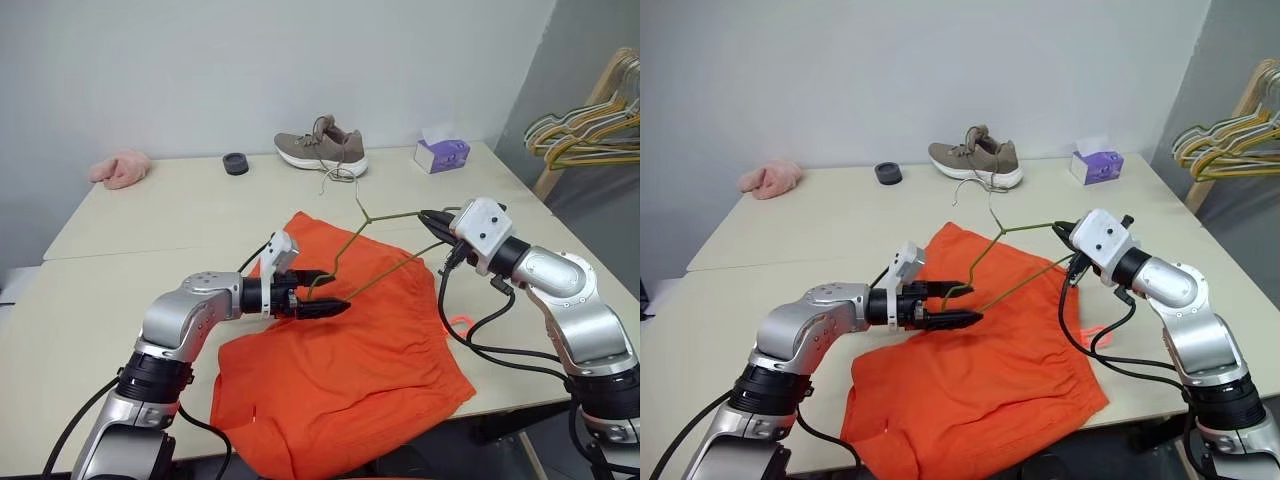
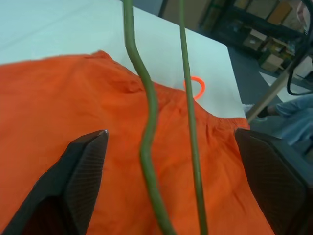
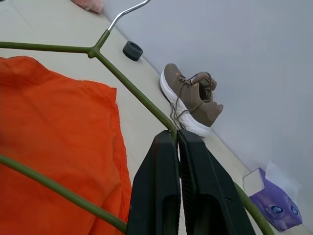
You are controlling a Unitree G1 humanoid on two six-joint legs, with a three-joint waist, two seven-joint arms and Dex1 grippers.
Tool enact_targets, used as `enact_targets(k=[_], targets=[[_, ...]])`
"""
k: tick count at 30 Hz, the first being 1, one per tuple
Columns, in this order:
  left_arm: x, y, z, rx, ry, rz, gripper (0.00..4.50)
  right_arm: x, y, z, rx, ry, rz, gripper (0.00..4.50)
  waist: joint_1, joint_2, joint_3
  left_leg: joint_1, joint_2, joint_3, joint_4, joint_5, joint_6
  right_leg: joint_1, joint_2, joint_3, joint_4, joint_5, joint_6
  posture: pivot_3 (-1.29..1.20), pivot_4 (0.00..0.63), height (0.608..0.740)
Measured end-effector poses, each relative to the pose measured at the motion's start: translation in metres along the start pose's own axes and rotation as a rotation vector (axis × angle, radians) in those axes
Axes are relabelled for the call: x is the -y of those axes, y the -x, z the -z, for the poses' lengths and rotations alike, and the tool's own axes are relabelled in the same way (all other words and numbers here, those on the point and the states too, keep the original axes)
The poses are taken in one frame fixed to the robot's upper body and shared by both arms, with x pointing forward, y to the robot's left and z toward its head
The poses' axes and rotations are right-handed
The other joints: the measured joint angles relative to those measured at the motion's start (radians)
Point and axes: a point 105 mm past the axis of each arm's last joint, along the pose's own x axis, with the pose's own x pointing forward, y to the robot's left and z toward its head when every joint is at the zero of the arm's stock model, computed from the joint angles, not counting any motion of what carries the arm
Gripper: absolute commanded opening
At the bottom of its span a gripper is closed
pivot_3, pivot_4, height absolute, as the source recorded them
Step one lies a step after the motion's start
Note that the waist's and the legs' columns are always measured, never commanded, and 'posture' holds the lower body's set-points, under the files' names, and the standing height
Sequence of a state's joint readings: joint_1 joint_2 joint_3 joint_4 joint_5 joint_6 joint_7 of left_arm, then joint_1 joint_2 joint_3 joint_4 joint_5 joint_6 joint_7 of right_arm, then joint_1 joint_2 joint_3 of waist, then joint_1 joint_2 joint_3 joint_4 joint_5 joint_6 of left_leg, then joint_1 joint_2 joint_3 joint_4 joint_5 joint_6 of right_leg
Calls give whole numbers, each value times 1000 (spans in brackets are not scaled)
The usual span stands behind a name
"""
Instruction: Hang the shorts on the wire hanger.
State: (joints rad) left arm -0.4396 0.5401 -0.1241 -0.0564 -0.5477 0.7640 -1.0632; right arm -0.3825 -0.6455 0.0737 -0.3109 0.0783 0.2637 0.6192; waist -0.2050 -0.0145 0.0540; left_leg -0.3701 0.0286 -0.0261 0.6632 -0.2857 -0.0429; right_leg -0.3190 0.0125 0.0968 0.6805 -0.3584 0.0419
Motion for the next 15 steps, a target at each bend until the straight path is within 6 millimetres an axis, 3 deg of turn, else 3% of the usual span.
enact_targets(k=[5, 9, 12, 15], targets=[[4, 1, 1, -9, 1, 20, 1780, -3, -2, -1, 5, 6, -15, 0, -1, 0, 0, 0, 0, 0, 0, 0, 0, 0, 0, 0, 0, 0, 0, -243, 18, 740], [5, 1, 4, -13, 10, 22, 949, -5, -2, -6, 21, 14, -19, 0, -2, 0, 0, 0, 0, 0, 0, 0, 0, 0, 0, 0, 0, 0, 0, -242, 18, 740], [5, 1, 7, -14, 17, 21, 26, -11, -2, -10, 36, 18, -54, 774, -2, 0, 0, 0, 0, 0, 0, 0, 0, 0, 0, 0, 0, 0, 0, -242, 17, 740], [5, 2, 12, -21, 22, 19, 0, -18, 0, -12, 42, 26, -98, 1755, -2, 0, 0, 0, 0, 0, 0, 0, 0, 0, 0, 0, 0, 0, 0, -242, 15, 740]])
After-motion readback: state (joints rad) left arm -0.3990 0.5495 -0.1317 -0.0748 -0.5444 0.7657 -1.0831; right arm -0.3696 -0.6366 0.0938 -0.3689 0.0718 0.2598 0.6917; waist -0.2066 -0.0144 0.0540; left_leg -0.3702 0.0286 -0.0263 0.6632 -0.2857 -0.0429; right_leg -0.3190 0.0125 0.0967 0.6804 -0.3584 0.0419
